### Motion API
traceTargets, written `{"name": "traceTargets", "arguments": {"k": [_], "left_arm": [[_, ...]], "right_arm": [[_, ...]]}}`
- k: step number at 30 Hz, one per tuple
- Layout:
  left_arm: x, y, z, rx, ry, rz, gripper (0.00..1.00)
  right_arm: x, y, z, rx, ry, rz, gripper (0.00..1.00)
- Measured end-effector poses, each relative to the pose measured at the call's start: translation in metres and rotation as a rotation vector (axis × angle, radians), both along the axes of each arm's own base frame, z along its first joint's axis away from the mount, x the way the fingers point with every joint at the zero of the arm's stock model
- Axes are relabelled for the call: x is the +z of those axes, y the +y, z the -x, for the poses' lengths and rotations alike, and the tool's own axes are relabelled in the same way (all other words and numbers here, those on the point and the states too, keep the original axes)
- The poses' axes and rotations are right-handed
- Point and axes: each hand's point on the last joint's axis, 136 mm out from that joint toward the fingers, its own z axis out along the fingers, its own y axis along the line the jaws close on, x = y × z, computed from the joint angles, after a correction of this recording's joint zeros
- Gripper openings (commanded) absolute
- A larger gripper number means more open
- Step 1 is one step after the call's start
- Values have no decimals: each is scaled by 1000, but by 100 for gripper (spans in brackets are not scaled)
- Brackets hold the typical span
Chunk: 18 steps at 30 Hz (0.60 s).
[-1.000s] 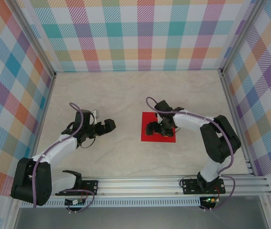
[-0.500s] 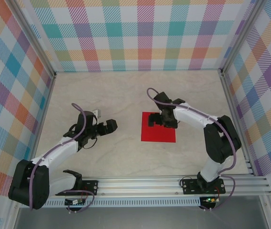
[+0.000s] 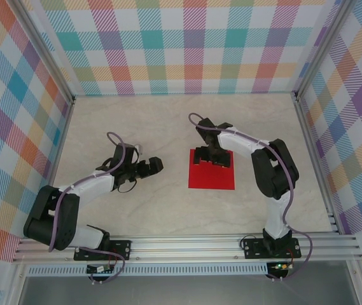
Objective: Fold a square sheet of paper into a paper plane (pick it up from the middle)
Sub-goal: Fold the square sheet of paper in half at the center of the table.
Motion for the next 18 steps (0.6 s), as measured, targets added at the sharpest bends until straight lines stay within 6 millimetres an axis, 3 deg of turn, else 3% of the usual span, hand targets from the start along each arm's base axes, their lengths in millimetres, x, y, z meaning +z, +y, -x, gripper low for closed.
{"name": "traceTargets", "arguments": {"k": [9, 18], "left_arm": [[-7, -8, 0, -26, 27, 6, 100], [-9, -8, -1, -26, 34, 3, 100]], "right_arm": [[-20, 1, -4, -1, 50, 41, 100], [-22, 0, -4, -1, 50, 49, 100]]}}
